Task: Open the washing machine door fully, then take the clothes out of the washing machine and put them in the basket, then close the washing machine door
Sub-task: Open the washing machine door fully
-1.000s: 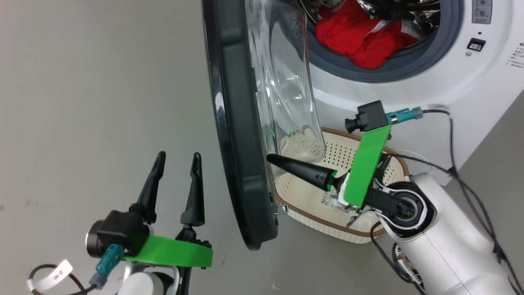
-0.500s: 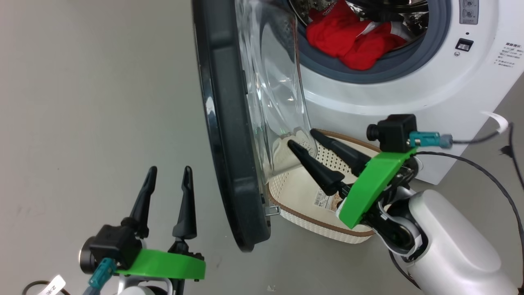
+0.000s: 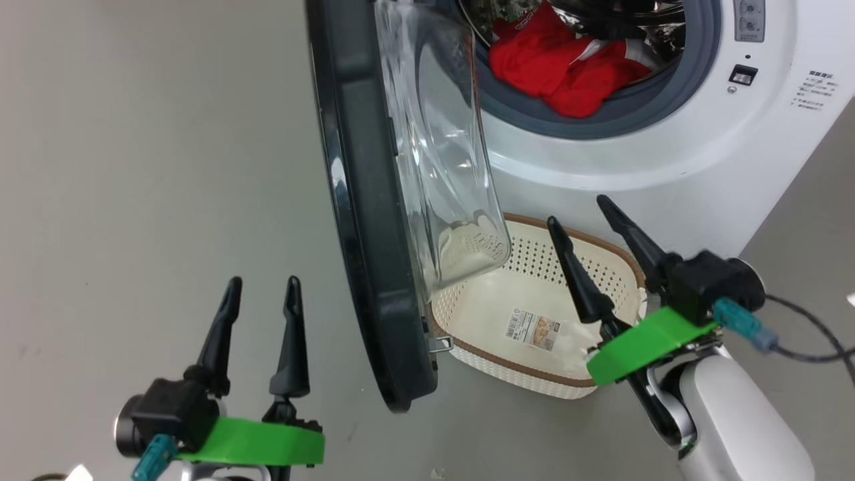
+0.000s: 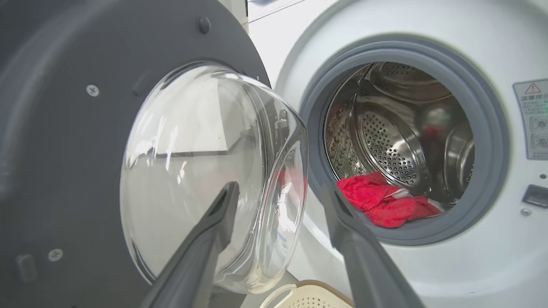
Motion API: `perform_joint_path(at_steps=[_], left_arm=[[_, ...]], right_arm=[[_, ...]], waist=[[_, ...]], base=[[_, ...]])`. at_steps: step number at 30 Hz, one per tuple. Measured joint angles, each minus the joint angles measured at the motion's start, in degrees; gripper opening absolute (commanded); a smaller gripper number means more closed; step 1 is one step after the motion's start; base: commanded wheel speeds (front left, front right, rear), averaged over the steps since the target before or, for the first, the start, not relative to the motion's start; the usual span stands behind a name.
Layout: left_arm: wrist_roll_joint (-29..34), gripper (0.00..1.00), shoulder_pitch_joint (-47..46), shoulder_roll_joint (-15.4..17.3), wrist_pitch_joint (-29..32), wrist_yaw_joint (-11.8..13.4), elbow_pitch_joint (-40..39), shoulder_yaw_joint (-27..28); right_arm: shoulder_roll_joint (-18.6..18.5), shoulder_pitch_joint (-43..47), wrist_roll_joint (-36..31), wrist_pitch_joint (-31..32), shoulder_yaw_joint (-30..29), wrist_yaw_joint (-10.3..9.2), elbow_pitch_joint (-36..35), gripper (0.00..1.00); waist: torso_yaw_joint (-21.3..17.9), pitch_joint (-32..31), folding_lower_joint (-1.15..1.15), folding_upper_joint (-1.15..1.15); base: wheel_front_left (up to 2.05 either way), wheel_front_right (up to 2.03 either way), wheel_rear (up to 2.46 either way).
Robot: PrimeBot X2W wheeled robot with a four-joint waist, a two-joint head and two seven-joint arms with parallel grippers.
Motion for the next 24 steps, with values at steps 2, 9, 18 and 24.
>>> perform_joint_path(at_steps=[2, 9, 18, 24], left_arm=[[-0.3, 1.0, 0.6, 0.0, 0.0, 0.4, -0.5, 0.2], [-0.6, 1.0, 1.0, 0.0, 0.0, 0.9, -1.9, 0.2], [1.0, 1.0, 3.0, 0.1, 0.0, 0.7, -2.1, 0.2], [1.0, 1.0, 3.1, 0.1, 0.0, 0.3, -2.0, 0.3]], right_arm=[[0.5, 1.2, -4.2, -2.1, -1.4, 0.0, -0.4, 1.0], [1.0, 5.8, -10.0, -5.9, -5.0, 0.01, -4.7, 1.0], [1.2, 13.2, -11.4, -6.4, -6.3, 0.01, -11.0, 1.0], [1.3, 16.4, -11.1, -6.4, -6.9, 0.01, -12.3, 1.0]], waist=[[-0.1, -0.1, 0.0, 0.0], [-0.1, -0.6, 0.0, 0.0], [-0.3, -1.5, 0.0, 0.0], [-0.5, -2.1, 0.0, 0.0]], base=[[0.0, 0.0, 0.0], [0.0, 0.0, 0.0], [0.0, 0.0, 0.0], [0.0, 0.0, 0.0]])
